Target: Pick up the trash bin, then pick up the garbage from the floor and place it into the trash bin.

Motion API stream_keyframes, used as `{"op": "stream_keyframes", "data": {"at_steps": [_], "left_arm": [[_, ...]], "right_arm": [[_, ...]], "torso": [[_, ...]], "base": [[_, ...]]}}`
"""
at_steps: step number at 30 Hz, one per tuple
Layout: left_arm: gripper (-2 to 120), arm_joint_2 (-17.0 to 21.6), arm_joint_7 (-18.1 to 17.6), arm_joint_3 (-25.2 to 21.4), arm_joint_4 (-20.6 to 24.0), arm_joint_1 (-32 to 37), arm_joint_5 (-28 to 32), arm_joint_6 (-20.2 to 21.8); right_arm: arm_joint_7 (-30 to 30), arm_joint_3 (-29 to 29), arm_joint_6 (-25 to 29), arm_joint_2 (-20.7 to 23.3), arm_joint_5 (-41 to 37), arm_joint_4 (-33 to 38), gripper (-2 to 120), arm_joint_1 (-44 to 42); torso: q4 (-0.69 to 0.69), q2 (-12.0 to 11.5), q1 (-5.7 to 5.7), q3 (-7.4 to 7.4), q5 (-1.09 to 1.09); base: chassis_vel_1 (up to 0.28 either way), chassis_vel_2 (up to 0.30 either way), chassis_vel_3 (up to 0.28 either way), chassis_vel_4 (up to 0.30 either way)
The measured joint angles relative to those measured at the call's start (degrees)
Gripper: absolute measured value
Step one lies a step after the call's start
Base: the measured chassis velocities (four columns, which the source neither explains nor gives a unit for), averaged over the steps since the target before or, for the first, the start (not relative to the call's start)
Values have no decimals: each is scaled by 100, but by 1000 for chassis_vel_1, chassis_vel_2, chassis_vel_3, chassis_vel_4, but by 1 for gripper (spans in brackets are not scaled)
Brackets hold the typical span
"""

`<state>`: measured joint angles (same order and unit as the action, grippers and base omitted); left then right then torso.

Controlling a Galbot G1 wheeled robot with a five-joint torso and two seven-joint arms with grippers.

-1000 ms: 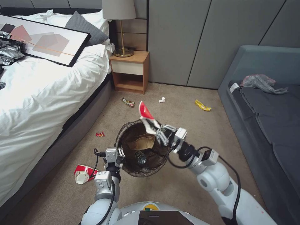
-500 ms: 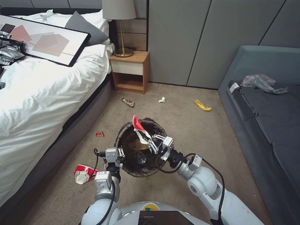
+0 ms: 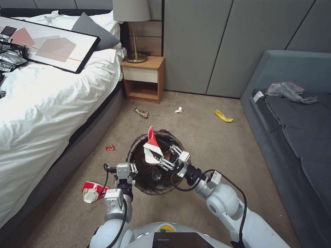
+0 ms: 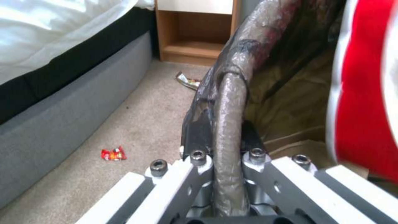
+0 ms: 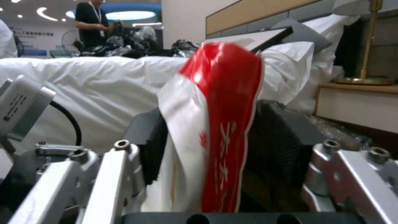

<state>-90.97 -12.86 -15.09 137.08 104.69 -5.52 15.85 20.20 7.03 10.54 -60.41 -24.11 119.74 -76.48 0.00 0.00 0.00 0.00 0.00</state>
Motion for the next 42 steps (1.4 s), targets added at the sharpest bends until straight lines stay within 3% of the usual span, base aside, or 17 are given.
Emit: {"op": "stream_keyframes", "data": {"at_steps": [3, 6, 9, 12, 20, 42], "left_arm": [[0, 0, 0, 0, 0, 0, 0, 0], [0, 0, 0, 0, 0, 0, 0, 0], [0, 0, 0, 0, 0, 0, 0, 0], [0, 0, 0, 0, 0, 0, 0, 0], [0, 0, 0, 0, 0, 0, 0, 0], [0, 0, 0, 0, 0, 0, 0, 0]], "right_arm": [[10, 10, 38, -11, 51, 3, 75, -57], [12, 16, 47, -11, 66, 5, 81, -68], [18, 37, 59, 7, 79, 28, 95, -81], [35, 51, 59, 40, 85, 60, 99, -96], [-131, 244, -176, 252, 326, 302, 100, -233], [-99, 1056, -1, 501, 468, 240, 100, -502]], "torso": [[0, 0, 0, 0, 0], [0, 0, 0, 0, 0], [0, 0, 0, 0, 0], [0, 0, 0, 0, 0], [0, 0, 0, 0, 0], [0, 0, 0, 0, -1]], "base": [[0, 0, 0, 0], [0, 0, 0, 0], [0, 0, 0, 0], [0, 0, 0, 0], [0, 0, 0, 0], [0, 0, 0, 0]]}}
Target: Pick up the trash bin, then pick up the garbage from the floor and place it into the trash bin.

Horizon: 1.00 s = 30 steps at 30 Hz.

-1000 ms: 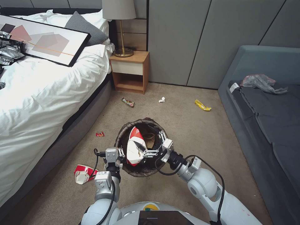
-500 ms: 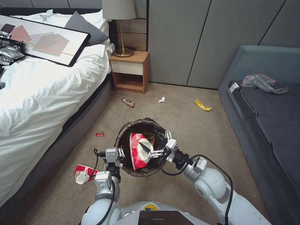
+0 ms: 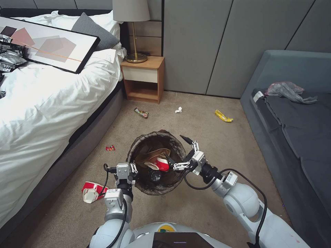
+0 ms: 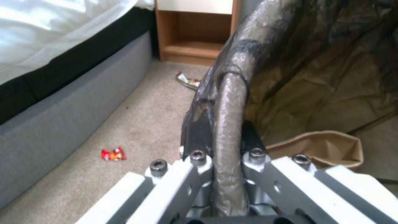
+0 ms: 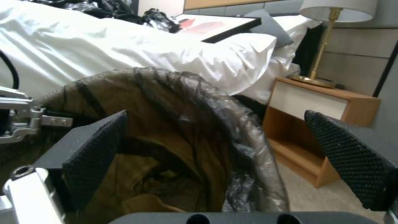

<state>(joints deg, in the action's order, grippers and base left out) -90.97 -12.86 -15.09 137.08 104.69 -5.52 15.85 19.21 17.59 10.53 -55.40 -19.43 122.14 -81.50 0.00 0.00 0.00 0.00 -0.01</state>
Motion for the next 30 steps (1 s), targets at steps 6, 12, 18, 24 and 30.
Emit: {"op": "stream_keyframes", "data": {"at_steps": [6, 12, 18, 24, 30], "left_arm": [[0, 0, 0, 0, 0, 0, 0, 0], [0, 0, 0, 0, 0, 0, 0, 0], [0, 0, 0, 0, 0, 0, 0, 0], [0, 1, 0, 1, 0, 0, 0, 0], [0, 0, -1, 0, 0, 1, 0, 0]], "right_arm": [[0, 57, 3, -7, -37, 1, 100, -3], [-145, 463, 74, -84, -137, 352, 100, -238], [-556, 857, 66, -238, -110, 754, 100, -630], [-1783, 1453, 33, -1033, 396, 1536, 100, -2099], [-2641, 1862, 126, -2255, 852, 1851, 100, -3033]], "torso": [[0, 0, 0, 0, 0], [-2, 0, 0, 0, 0], [0, 0, 0, 0, 1], [3, 0, 0, 0, 1], [-1, 0, 0, 0, 0]], "base": [[0, 0, 0, 0], [0, 0, 0, 0], [0, 0, 0, 0], [0, 0, 0, 0], [0, 0, 0, 0]]}}
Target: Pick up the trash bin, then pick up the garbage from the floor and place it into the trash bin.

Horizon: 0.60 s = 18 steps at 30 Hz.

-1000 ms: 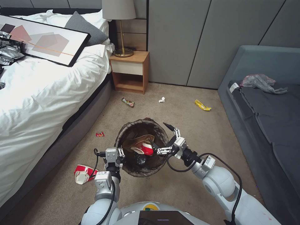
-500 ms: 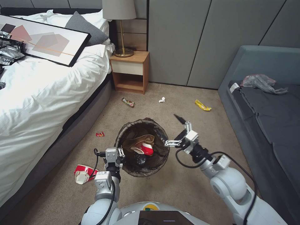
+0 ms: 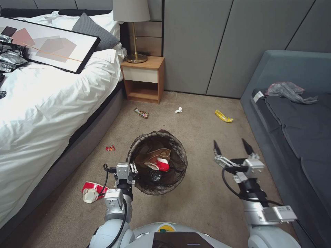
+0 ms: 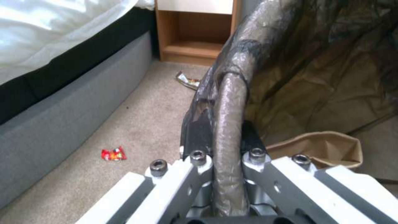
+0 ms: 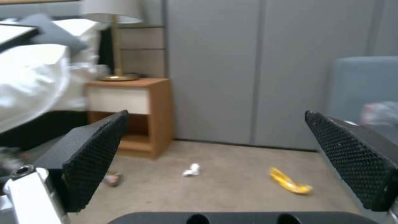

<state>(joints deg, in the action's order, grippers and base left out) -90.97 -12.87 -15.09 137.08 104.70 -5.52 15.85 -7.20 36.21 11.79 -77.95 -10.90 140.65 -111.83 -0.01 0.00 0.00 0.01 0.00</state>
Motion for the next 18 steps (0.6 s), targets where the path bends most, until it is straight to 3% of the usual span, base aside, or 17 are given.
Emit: {"op": "stream_keyframes", "data": {"at_steps": [5, 11, 18], "left_arm": [[0, 0, 1, 0, 0, 0, 0, 0], [0, 0, 1, 0, 0, 0, 0, 0], [0, 0, 1, 0, 0, 0, 0, 0]], "right_arm": [[-163, 56, 155, -257, 129, -21, 100, -197], [-173, -41, 796, -603, 489, -436, 100, -369], [-95, 28, 1048, -614, 693, -644, 100, -264]], "torso": [[0, 0, 0, 0, 0], [1, 0, 0, 0, 0], [0, 0, 0, -1, 0]], "base": [[0, 0, 0, 0], [0, 0, 0, 0], [0, 0, 0, 0]]}}
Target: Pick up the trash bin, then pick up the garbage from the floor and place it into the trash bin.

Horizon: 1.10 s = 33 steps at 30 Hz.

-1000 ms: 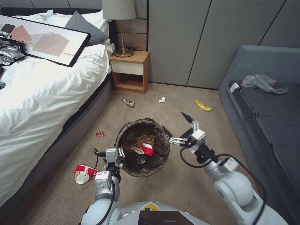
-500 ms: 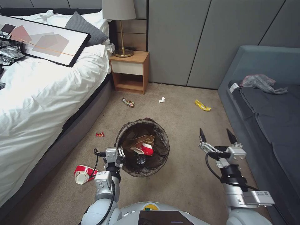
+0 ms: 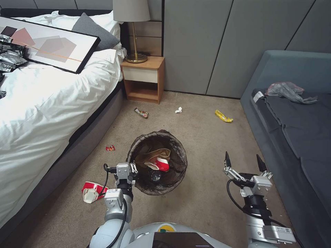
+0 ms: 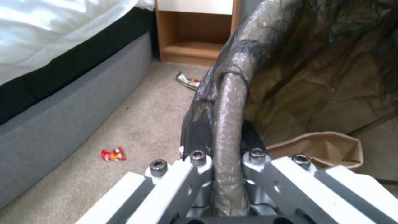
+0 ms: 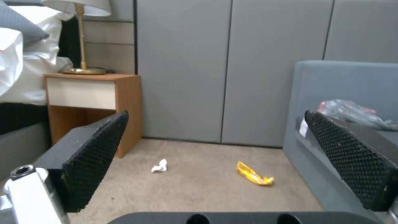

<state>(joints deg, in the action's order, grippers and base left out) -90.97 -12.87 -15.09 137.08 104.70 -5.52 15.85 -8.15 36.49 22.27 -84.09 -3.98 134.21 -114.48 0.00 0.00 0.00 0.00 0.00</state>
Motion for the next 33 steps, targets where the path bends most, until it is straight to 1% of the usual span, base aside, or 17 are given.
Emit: {"op": "stream_keyframes", "data": {"at_steps": [25, 33], "left_arm": [[0, 0, 0, 0, 0, 0, 0, 0], [0, 0, 0, 0, 0, 0, 0, 0]], "right_arm": [[282, 73, -5, -17, -121, -74, 100, 268], [355, 163, -54, 9, -213, -74, 100, 353]], "torso": [[1, 0, 0, 0, 0], [0, 0, 0, 0, 0]], "base": [[0, 0, 0, 0], [-126, 130, 137, -133]]}}
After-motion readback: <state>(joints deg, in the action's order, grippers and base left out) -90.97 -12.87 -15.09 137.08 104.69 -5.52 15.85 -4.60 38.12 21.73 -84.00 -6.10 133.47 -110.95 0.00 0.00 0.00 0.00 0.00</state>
